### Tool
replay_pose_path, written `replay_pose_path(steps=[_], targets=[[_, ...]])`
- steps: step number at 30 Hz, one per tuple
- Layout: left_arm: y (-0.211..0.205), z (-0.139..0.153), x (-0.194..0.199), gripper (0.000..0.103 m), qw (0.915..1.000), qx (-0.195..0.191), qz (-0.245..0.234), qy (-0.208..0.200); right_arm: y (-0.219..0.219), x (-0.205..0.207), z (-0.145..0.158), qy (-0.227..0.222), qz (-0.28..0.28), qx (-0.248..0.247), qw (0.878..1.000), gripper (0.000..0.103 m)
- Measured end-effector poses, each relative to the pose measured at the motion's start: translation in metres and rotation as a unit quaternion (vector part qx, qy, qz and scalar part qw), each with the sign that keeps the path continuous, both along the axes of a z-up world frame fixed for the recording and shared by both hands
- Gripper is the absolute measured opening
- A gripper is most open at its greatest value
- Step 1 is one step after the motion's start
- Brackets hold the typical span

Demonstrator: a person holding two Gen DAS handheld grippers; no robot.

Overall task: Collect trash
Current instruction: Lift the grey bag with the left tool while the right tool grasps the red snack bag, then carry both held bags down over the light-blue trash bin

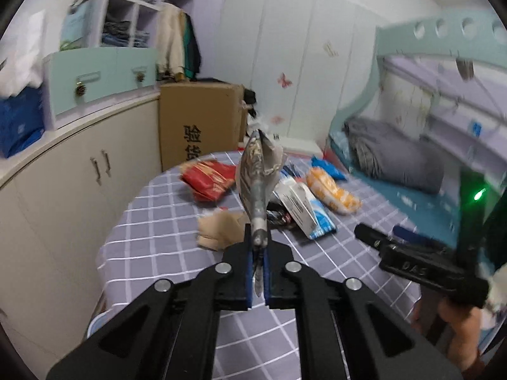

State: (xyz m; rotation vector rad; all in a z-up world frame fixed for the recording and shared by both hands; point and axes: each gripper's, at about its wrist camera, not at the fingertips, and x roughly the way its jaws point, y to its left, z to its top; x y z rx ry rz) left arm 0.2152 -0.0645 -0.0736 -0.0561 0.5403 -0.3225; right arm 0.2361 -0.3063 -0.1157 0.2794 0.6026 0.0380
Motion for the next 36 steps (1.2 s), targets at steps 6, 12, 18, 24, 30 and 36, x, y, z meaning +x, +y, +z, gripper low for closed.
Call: replay_pose_path(steps=[6,12,18,24,30,36], targets=[[0.053,0.020,-0.002,0.004,0.9969,-0.025,0.066,-0.034,0.039,0.021,0.015,-0.002,0.047,0.001,0.999,0.097],[0.102,0.020,0.023,0.005,0.9886,-0.015,0.145,-0.039,0.095,0.063,0.027,0.012,0.097,0.001,0.995,0.097],[0.159,0.002,0.060,0.004,0.9790,-0.003,0.203,-0.014,0.150,0.128,0.015,0.059,0.107,-0.038,0.992,0.097],[0.205,-0.022,0.069,0.004,0.9743,-0.007,0.225,0.011,0.177,0.189,-0.008,0.110,0.069,-0.082,0.988,0.097],[0.240,-0.042,0.064,0.004,0.9726,-0.015,0.230,0.030,0.180,0.211,-0.021,0.129,0.062,-0.072,0.987,0.056],[0.267,-0.050,0.052,0.004,0.9711,-0.035,0.233,0.040,0.201,0.194,0.011,0.073,0.062,-0.097,0.991,0.028]])
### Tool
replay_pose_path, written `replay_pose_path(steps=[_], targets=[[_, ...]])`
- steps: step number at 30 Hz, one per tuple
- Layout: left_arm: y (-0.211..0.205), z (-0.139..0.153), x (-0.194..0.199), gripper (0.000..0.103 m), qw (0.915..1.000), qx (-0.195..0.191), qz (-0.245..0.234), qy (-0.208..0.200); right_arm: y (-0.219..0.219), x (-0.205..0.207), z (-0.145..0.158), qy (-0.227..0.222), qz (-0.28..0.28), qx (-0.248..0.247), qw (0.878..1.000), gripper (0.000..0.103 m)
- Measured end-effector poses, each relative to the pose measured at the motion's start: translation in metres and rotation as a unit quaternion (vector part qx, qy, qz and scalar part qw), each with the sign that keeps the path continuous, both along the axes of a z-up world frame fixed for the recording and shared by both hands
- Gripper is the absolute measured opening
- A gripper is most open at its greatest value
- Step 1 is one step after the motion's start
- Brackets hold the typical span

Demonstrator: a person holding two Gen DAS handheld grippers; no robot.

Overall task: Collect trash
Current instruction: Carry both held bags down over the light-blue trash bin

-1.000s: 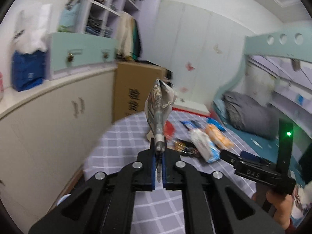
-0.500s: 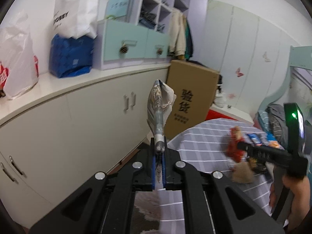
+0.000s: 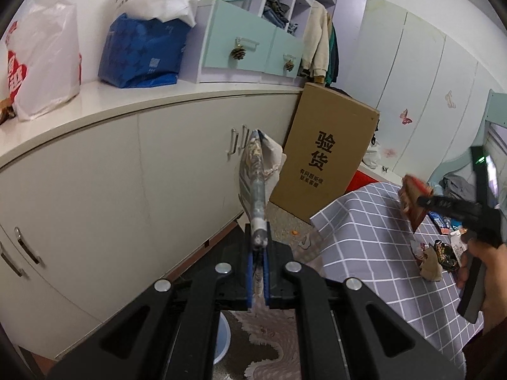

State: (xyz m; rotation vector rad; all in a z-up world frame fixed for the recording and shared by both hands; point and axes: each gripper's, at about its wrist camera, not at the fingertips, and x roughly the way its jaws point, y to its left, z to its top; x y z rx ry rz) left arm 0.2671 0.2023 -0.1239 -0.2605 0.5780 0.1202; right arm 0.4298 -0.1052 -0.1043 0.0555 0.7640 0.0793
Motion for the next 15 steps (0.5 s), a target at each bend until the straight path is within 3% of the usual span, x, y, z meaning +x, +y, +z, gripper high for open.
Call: replay_pose_path(steps=[4,8,13,15], targets=[[0.020,-0.004,-0.014,0.004,0.9999,-0.013,0.007,0.002,0.037,-0.034,0.026,-0.050,0.046,-0.002,0.998,0.027],[0.041,-0.014,-0.028,0.004,0.9995,-0.021,0.022,0.012,0.093,-0.073,0.029,-0.052,0.135,0.032,0.989,0.027],[0.079,-0.044,-0.045,0.005,0.9969,-0.041,0.050,0.045,0.178,-0.119,0.001,-0.032,0.236,0.059,0.969,0.027],[0.092,-0.061,-0.049,0.005,0.9951,-0.047,0.060,0.063,0.210,-0.127,-0.025,-0.002,0.266,0.071,0.961,0.027]])
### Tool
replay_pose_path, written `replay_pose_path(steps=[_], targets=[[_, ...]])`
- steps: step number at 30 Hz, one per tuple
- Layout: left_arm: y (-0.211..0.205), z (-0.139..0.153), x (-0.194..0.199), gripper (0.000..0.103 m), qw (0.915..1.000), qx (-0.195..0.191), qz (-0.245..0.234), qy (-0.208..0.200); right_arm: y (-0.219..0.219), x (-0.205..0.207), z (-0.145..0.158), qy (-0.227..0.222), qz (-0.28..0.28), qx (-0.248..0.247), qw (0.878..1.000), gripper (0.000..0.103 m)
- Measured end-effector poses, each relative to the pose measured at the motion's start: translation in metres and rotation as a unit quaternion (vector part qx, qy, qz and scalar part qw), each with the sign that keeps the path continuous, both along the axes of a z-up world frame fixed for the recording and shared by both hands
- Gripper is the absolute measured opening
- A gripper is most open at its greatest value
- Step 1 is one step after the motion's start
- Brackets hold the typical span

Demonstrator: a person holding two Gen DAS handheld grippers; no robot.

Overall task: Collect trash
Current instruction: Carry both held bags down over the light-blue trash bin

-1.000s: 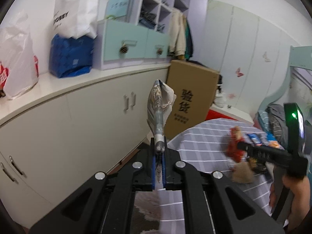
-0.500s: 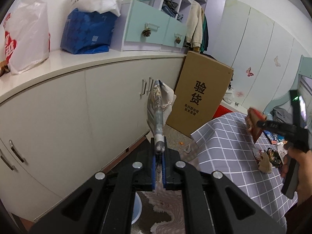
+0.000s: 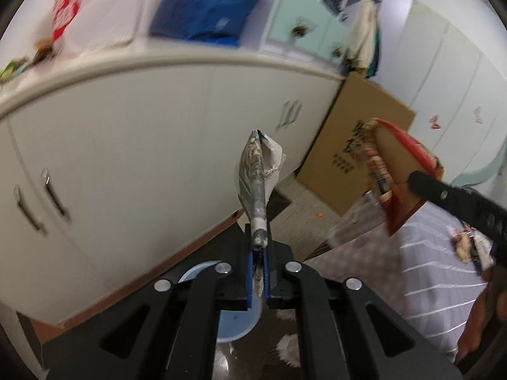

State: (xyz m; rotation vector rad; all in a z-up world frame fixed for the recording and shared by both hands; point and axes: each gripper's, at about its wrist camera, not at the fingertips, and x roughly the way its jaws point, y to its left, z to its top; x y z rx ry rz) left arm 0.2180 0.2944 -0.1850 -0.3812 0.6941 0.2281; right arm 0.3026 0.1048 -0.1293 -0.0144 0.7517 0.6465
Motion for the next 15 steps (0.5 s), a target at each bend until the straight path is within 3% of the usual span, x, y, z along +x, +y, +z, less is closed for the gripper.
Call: replay_pose_path(steps=[5,10,15], targets=[[0.032,-0.062,0.001,0.005,0.9972,-0.038,0.010,0.064,0.051,-0.006,-0.076,0.062,0.030,-0.027,0.997,0.027],[0.045,-0.125,0.021,0.005,0.9885,-0.081,0.010,0.127,0.058,0.007,-0.159,0.124,0.017,-0.064,0.990,0.027],[0.036,-0.161,0.052,0.007,0.9828,-0.097,-0.004,0.157,0.053,0.024,-0.197,0.142,-0.009,-0.081,0.986,0.027]])
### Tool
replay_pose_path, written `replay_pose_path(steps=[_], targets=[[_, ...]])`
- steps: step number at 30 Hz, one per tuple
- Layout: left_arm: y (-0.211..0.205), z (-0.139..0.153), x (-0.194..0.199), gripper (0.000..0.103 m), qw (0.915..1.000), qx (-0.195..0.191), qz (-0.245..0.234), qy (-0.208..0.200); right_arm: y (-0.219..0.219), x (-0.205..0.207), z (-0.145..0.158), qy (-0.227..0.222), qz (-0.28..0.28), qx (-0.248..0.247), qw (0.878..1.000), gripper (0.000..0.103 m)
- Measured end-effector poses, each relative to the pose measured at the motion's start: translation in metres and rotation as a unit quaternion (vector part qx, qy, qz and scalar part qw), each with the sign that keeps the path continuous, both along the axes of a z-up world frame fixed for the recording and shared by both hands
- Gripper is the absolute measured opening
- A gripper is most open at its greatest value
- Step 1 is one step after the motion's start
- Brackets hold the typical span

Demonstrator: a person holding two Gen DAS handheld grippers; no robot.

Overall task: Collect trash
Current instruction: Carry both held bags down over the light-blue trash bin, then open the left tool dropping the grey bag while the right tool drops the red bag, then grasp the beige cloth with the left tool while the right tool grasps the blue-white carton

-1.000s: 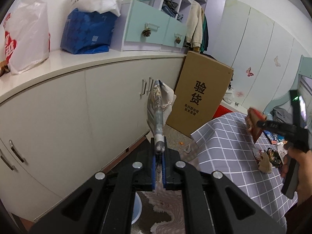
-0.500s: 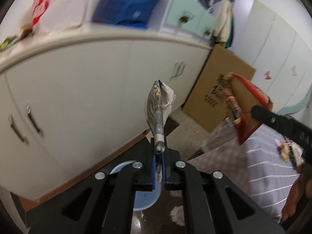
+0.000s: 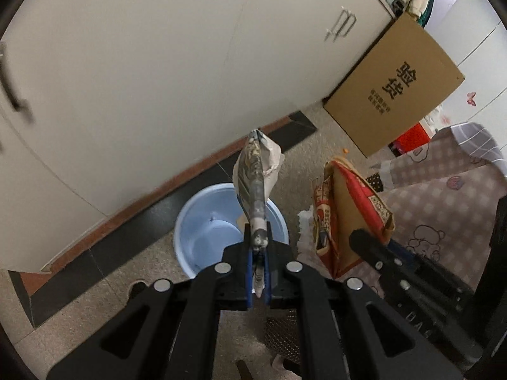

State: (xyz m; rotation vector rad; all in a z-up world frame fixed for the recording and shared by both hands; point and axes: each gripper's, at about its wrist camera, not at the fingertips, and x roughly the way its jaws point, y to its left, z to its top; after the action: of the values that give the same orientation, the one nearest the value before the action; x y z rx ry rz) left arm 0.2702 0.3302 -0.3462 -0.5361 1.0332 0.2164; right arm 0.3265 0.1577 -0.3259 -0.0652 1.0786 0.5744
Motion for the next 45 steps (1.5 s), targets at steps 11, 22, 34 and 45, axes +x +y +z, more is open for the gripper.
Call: replay_pose_path(steps=[11,22,34,45], targets=[[-0.008,-0.016,0.019,0.059,0.9990,0.039,0.001,0.024,-0.006,0.004,-0.028,0.020,-0.013,0.006,1.000,0.027],[0.014,-0.008,-0.012,0.061,0.9982,0.044,0.035,0.022,0.006,-0.002,-0.031,0.031,-0.005,0.026,0.999,0.028],[0.035,0.025,-0.034,0.064,0.9953,0.068,0.069,-0.003,0.017,-0.002,0.001,-0.010,-0.008,0.057,0.998,0.059],[0.013,0.133,-0.078,0.066,0.9852,0.083,0.096,-0.116,-0.004,-0.049,0.124,-0.129,-0.003,0.089,0.988,0.066]])
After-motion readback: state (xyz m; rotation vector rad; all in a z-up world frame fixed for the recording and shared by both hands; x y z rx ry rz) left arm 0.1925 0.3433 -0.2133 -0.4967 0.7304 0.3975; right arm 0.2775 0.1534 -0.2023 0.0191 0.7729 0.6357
